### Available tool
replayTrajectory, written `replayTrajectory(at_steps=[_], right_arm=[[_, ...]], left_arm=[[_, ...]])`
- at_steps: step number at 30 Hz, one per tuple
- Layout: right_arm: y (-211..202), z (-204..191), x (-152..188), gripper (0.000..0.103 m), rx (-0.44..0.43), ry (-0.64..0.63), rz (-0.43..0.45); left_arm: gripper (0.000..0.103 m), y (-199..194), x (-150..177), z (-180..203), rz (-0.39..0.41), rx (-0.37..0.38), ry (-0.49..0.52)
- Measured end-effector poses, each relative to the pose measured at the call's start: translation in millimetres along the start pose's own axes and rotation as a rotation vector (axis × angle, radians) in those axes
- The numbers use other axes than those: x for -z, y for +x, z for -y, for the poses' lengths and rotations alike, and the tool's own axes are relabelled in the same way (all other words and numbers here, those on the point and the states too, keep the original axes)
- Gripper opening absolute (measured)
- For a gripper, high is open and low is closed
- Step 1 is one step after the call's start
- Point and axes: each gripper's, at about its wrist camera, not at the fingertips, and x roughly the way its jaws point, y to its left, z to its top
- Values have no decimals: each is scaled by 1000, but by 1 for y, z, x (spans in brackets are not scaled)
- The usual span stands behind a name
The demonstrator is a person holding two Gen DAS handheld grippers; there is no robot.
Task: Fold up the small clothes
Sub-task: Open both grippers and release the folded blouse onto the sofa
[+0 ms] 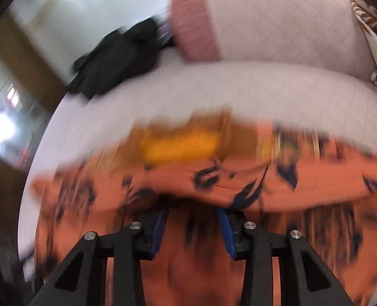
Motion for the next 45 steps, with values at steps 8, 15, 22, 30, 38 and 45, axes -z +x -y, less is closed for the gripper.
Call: replayTrajectory(at_steps=[8, 15, 22, 30, 38, 45], right_arm=[[-53, 53, -32, 41, 33, 152, 228], [-55, 134, 20, 40, 267, 213, 59], [-71, 38, 0, 41, 98, 31, 116], [40, -82, -15, 43, 41, -91, -65], [-41, -83, 3, 48, 9, -132, 110], [-144, -49, 63, 55, 84, -160, 190]], left_arm=[[79, -16, -11, -23, 38, -34, -56], [80, -4, 13, -29, -42, -100, -49], [82, -21, 13, -48, -37, -72, -81], [82, -39, 5, -66, 39, -99, -26], [82, -79, -5, -48, 236, -104, 29], [82, -107, 3, -24, 329, -64, 53]])
